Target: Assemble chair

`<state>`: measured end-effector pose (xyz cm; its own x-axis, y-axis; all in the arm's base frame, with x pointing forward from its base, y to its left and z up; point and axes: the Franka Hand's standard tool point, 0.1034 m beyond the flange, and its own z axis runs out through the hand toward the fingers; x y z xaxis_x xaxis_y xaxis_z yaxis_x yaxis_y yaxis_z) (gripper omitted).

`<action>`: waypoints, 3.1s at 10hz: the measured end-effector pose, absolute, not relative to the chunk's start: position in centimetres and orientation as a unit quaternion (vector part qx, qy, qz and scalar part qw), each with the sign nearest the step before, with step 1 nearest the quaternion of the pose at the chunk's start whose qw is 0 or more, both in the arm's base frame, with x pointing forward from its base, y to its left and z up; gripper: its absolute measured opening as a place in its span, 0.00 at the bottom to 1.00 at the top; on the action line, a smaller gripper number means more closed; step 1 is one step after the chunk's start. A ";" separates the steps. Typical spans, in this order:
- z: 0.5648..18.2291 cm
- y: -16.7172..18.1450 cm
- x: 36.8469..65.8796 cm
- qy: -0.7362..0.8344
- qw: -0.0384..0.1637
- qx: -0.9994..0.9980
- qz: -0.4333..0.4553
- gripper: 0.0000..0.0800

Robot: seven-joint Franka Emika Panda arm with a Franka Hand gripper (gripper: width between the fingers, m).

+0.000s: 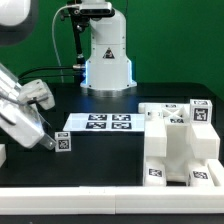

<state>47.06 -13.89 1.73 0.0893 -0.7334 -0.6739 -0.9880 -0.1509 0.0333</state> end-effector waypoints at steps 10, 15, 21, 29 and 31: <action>0.6 -12.5 46.4 0.605 0.257 -0.645 0.390 0.81; 0.5 -12.5 46.2 0.604 0.255 -0.646 0.392 0.35; 9.4 -9.4 51.3 0.542 0.226 -0.747 0.312 0.35; 13.7 -3.4 56.4 0.477 0.099 -0.871 0.070 0.35; 13.5 -2.2 56.1 0.471 0.085 -0.878 0.022 0.35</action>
Offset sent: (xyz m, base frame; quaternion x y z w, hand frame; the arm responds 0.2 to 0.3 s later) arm 0.0112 0.0110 0.0076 0.0096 -0.1996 0.0313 0.9793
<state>56.11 -2.16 13.55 0.5549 -0.8233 -0.1195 -0.8309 -0.5414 -0.1280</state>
